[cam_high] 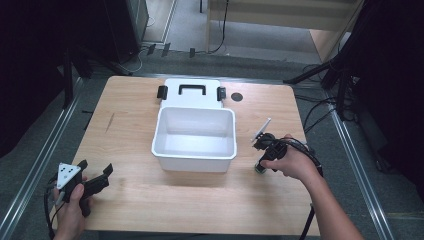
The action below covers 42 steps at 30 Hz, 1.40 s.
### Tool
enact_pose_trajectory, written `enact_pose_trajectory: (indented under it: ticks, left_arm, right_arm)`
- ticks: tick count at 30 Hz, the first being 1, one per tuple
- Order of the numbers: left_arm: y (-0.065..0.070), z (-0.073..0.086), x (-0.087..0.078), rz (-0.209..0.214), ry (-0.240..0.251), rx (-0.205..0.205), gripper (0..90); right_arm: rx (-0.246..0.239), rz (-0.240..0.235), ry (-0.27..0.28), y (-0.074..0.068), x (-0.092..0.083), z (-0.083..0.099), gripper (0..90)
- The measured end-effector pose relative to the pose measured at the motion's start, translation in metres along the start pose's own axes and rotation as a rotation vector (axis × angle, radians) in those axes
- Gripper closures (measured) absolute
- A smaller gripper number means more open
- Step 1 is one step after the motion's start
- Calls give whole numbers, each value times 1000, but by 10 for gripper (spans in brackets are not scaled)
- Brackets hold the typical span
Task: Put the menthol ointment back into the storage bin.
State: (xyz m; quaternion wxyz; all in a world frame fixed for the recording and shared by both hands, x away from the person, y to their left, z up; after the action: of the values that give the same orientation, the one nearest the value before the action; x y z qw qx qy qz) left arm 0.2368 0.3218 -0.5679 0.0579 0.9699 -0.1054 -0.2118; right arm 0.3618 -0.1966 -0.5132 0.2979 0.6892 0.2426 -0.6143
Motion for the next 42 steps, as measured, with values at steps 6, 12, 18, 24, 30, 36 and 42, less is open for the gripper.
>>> enact_pose_trajectory:
  ticks: [6, 12, 18, 24, 30, 36, 42]
  left_arm:
    - [0, 0, 0, -1, -1, 0, 112]
    - [0, 0, 0, -1, -1, 2, 112]
    - [0, 0, 0, -2, -2, 4, 113]
    - [0, 0, 0, -2, -4, 7, 113]
    - [1, 0, 0, -3, -4, 5, 115]
    - [1, 0, 0, -3, -6, 10, 115]
    - [1, 0, 0, -3, -6, 11, 117]
  right_arm:
    - [-69, -13, 10, -1, -12, -1, 513]
    - [-117, -13, 18, -2, -25, -2, 513]
    - [-124, -16, 31, 0, -39, -4, 513]
    - [-131, -18, 50, 2, -52, -9, 513]
    - [-145, -17, 48, 2, -65, -12, 513]
    - [-158, -17, 47, 2, -75, -17, 513]
    - [-163, -17, 52, 1, -91, -25, 514]
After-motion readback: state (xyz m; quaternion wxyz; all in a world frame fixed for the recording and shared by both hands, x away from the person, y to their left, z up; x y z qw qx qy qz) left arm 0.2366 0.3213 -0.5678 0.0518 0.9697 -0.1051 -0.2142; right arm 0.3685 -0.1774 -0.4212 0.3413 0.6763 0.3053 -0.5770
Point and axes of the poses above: each handheld gripper's, and its own axes: x roughly forward along the jaws, z roughly out of its underside, y roughly to its right, the point moved 4 cm from there along x, roughly forward along the jaws, and after that the axes turned 6 degrees about z, right-handed, at the moved point
